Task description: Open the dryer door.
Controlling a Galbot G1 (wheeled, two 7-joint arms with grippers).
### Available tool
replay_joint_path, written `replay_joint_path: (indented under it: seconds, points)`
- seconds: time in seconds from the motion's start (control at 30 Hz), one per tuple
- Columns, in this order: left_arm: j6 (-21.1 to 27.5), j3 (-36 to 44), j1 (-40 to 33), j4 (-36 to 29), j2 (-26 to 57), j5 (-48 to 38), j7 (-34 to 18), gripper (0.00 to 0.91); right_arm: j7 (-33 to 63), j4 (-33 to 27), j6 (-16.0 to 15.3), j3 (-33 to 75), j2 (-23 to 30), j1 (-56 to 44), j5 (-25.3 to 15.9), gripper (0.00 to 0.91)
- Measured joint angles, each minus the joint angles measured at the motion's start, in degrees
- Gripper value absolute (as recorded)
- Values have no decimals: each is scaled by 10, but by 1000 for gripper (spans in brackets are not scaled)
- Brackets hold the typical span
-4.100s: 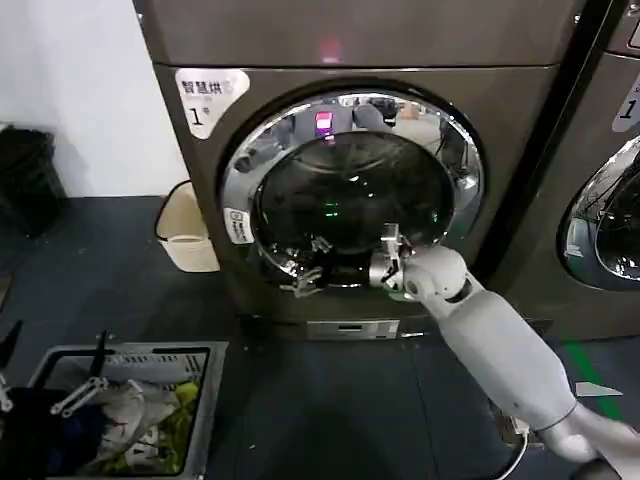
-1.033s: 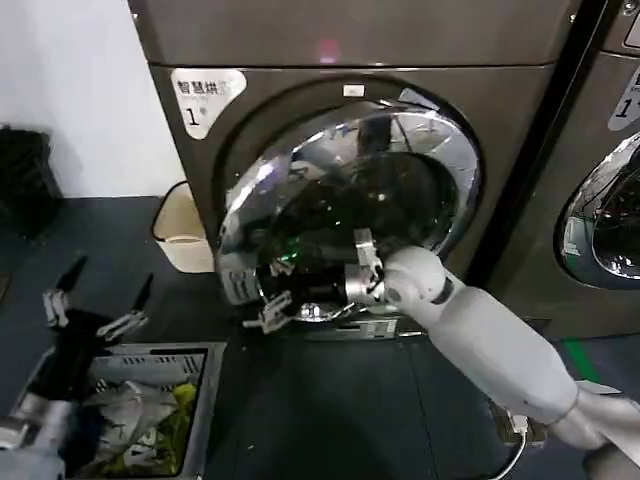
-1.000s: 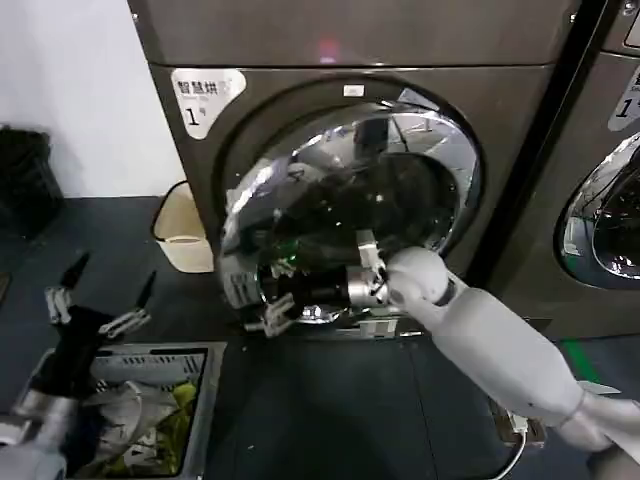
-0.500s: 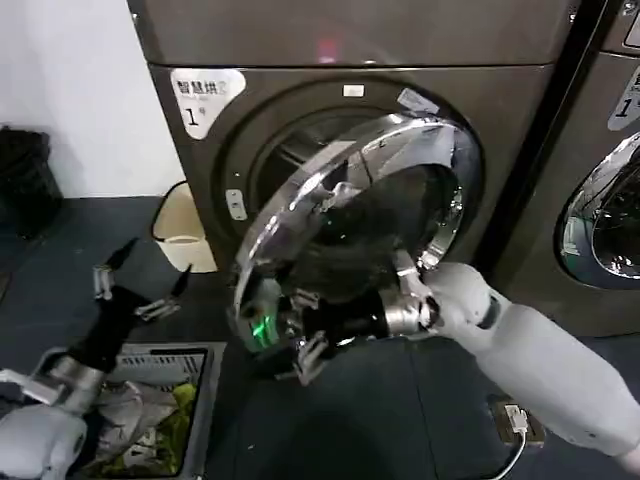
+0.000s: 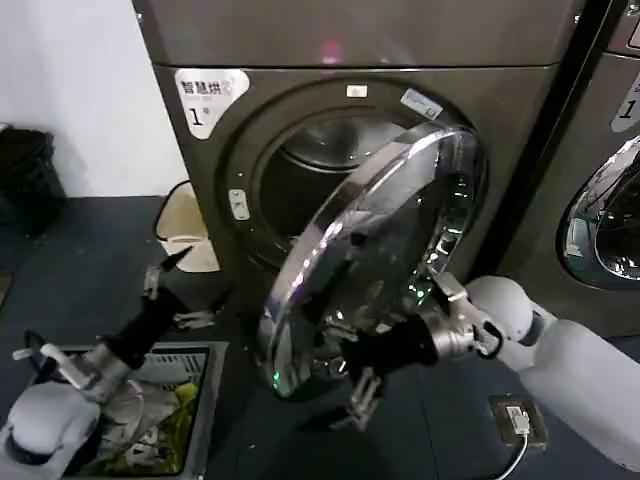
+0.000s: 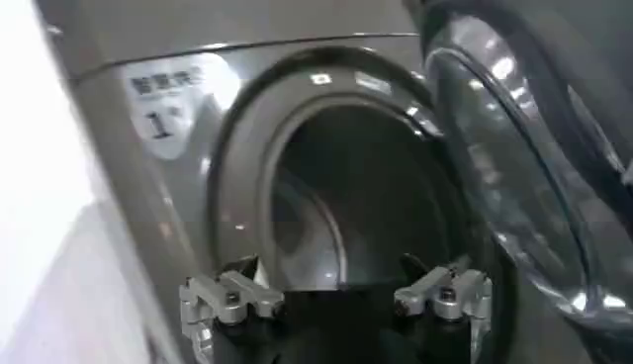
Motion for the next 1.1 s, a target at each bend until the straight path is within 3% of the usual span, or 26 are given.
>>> replay_joint_path:
  seconds: [0.27,0.43,0.67,0.87,1.1]
  points:
    - [4,100,-70,1,28,-6,6,907,-60,8,11,44,-44,-49,-7,907]
    - [2,163,-113,-11,38,-1,11,907,-65,8,32,84,-78,-94,10,907]
    - [-7,248,-162,-28,45,29,17,907,-66,-2,65,183,-128,-187,-4,907]
    - [-13,323,-217,-38,40,40,19,907,-66,-52,98,276,-161,-273,-32,907]
    - [-15,405,-288,-35,20,48,19,907,-59,-174,146,343,-168,-344,-85,907]
